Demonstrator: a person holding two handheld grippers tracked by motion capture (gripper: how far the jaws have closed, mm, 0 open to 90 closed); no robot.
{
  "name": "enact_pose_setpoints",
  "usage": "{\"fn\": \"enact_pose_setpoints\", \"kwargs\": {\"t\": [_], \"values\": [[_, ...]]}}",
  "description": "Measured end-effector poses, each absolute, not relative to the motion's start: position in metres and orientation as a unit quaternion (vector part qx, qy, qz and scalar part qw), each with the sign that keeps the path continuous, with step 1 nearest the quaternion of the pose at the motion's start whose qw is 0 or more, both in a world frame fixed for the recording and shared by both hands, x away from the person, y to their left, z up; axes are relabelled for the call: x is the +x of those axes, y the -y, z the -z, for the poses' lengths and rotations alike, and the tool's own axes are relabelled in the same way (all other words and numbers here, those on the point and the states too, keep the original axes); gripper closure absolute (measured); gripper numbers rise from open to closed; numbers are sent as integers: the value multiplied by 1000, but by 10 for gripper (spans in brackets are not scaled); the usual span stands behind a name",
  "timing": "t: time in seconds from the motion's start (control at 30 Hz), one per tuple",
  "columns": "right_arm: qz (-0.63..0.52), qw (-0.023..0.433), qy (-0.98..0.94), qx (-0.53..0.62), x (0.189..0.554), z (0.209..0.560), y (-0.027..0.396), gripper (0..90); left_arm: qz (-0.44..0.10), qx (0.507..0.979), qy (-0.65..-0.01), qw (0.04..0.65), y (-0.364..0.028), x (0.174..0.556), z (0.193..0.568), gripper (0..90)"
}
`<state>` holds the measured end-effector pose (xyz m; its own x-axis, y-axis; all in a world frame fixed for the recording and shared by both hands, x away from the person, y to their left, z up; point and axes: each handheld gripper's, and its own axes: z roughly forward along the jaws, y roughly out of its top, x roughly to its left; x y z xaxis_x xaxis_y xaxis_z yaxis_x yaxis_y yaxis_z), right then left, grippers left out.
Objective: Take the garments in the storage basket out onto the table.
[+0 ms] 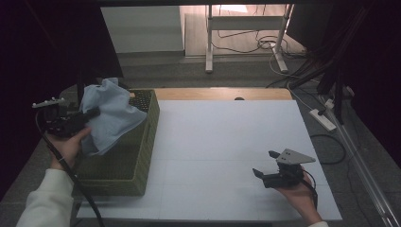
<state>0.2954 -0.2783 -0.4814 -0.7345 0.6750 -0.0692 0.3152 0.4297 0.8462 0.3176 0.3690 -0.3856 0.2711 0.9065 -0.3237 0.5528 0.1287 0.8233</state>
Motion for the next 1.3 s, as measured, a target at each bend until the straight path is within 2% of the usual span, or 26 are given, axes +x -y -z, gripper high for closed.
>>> {"fn": "enact_pose_setpoints", "kwargs": {"t": [1.3], "values": [[-440,205,-820,302,296,482,278,102,-193,629,-531,534,-347,308,353,736]]}}
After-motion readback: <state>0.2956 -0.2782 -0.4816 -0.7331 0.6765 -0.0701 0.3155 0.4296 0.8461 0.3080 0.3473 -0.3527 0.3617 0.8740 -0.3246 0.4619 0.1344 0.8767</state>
